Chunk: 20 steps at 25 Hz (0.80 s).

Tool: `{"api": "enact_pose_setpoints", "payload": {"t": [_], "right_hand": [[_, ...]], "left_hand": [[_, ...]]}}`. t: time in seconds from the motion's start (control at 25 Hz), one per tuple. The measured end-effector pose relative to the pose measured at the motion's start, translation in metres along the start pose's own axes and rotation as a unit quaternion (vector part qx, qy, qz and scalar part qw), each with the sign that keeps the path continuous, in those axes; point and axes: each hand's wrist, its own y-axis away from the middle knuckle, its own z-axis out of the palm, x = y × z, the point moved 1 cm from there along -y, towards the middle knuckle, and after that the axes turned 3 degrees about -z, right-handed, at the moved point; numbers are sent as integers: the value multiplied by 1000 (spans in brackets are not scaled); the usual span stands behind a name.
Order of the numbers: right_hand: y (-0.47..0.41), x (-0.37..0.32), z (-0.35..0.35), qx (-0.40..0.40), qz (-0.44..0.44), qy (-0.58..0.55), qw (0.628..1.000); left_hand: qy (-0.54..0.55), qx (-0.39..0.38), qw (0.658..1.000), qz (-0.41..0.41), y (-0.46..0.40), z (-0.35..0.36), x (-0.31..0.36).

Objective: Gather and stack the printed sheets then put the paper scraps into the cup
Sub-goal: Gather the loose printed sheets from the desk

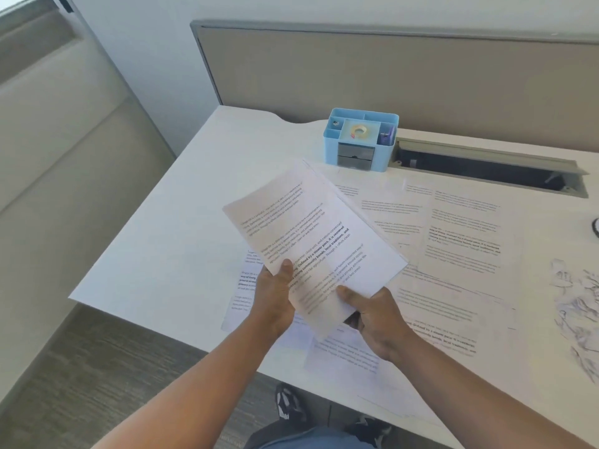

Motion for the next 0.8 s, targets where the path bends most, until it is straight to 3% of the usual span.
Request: {"api": "enact_pose_setpoints", "payload": {"t": [0.28,0.48,0.6,0.8], "right_hand": [[-22,3,34,35,29,17,999],[-27,8,61,-18,74,114,991],[-29,11,71,-21,91,130,987],[-38,9,73,-43,85,161,982]], "left_hand": [[-153,-23,988,-24,-41,-101,64],[-252,-101,958,-93,-60,-142,84],[-268,-133,947,-117,-64,-147,85],[-244,-123,954,-126,-57,-146,85]]}}
